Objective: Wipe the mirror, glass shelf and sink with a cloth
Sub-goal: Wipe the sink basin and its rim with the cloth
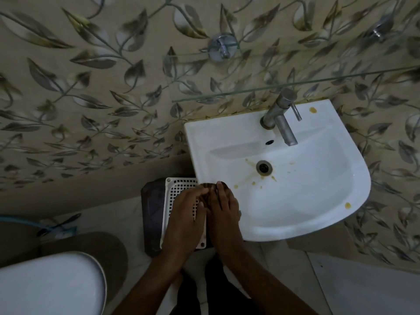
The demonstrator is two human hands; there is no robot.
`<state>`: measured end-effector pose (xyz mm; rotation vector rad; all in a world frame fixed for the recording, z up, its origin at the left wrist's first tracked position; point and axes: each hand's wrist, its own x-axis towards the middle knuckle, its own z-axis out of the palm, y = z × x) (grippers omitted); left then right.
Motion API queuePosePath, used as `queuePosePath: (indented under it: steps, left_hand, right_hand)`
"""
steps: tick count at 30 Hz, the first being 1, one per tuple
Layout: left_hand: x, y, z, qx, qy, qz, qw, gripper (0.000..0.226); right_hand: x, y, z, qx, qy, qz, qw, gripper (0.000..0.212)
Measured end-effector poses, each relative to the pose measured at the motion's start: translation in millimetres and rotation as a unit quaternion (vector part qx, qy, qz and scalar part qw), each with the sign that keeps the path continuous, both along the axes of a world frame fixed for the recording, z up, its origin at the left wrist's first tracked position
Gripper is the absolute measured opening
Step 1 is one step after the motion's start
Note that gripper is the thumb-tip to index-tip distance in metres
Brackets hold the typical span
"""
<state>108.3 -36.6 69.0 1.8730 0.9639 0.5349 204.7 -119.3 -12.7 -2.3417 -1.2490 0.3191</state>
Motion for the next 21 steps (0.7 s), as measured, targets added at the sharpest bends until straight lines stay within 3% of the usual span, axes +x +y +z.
queuePosePath:
  steps: [6,12,17,21]
  left_hand:
    - [14.0,17.3,1.5,-0.006,0.015,-0.007,1.0,0.034]
    - [17.0,33.6,12.3,0.068,-0.035,0.017,0.997,0.03]
    - [29.3,38.5,14.9,0.06,-0.023,-0.012,0.998,0.036]
    - [48.1,44.9,6.0,0.054,-0.023,-0.011,0.998,0.028]
  right_hand:
    - [18.8,75.0,11.1,0.006,-0.013,0.032,0.999,0.062]
    - [70.1,172.7,6.9,-0.022,-0.12,0.038,0.992,0.055]
    - [124.3,176.4,9.1,-0.008,-0.165,0.076,0.983,0.052]
    - [178.2,157.7,11.3,-0.029,-0.198,0.0,0.98,0.047]
